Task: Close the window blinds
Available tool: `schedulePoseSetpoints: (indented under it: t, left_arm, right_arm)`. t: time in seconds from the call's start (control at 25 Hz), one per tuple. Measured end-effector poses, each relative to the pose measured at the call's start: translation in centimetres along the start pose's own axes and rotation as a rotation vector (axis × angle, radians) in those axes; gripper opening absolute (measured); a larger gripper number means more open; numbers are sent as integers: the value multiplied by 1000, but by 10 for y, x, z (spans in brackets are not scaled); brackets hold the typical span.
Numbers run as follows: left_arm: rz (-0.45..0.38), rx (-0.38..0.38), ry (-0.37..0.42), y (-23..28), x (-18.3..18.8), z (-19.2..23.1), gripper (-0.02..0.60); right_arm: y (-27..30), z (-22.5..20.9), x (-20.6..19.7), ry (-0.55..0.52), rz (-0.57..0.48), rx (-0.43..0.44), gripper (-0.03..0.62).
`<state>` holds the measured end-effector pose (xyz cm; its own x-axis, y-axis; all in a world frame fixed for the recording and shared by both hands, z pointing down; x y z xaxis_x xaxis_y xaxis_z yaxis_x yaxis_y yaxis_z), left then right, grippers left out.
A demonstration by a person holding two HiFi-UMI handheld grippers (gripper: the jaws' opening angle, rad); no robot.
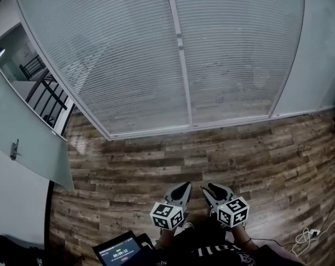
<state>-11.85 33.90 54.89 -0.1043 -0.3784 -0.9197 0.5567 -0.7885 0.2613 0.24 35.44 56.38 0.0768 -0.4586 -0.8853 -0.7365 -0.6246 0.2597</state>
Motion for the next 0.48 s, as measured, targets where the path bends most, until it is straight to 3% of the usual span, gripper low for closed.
schedulePoseSetpoints:
  t: [0.48]
  left_arm:
    - [-46, 27, -11, -69, 0, 47, 5]
  right_arm:
    - [28, 67, -16, -17, -1, 12, 127]
Point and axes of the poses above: the fingertips, and each gripper's own axes: y forward along the fingers, z to its left, x out of its top, the point moved 5 cm from there along -y, backward along the fingers, and after that the axes turned 7 degrees about x, right-handed, at the moved point
